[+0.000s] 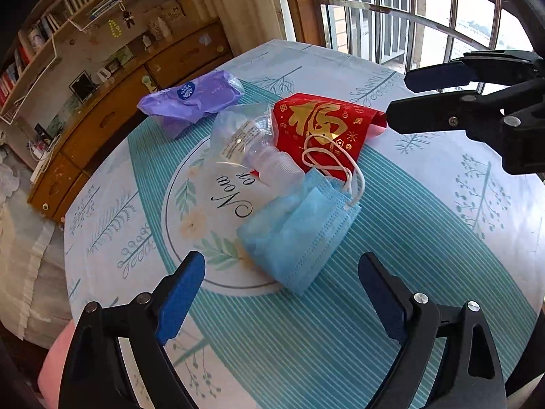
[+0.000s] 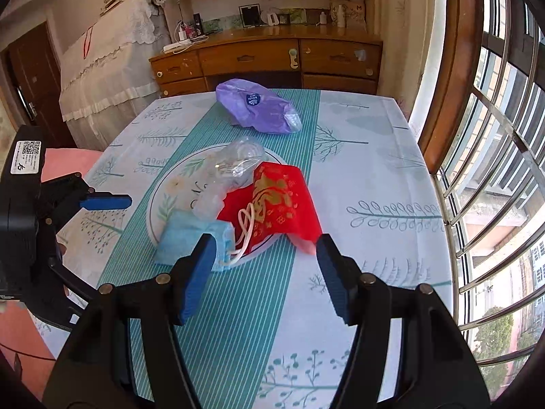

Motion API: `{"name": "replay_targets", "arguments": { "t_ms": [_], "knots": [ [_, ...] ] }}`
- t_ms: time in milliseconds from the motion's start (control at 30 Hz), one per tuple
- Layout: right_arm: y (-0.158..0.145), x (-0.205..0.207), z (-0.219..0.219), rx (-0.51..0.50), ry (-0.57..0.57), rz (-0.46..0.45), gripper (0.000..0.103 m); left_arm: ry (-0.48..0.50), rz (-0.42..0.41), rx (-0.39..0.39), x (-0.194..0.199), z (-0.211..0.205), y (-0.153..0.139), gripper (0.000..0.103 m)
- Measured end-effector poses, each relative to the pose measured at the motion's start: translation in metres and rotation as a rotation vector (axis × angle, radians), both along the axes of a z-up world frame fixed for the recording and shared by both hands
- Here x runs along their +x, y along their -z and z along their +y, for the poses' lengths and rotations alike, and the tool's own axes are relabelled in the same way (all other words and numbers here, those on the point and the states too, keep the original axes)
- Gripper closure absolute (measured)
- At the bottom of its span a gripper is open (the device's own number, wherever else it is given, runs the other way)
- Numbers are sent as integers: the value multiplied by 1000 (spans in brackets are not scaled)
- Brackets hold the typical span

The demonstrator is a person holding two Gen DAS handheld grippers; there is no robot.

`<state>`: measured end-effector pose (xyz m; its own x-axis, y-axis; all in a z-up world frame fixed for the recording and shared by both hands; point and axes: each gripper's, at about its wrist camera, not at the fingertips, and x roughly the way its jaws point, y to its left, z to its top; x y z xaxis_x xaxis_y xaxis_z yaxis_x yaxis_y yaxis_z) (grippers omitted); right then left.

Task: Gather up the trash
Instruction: 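Grasp the blue face mask with left tool while right tool grasps red envelope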

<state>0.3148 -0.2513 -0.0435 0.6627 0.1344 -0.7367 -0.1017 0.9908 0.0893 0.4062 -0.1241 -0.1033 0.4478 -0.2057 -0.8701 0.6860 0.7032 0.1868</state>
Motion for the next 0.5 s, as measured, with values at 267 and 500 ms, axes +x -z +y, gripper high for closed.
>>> {"name": "replay_targets", "arguments": {
  "t_ms": [267,500],
  "knots": [
    [43,61,-16,46,33,68,44,62,87,-23,51,-24,39,9],
    [65,88,-32,112,49,85,44,47,161,-81,82,-33,48,11]
  ]
}}
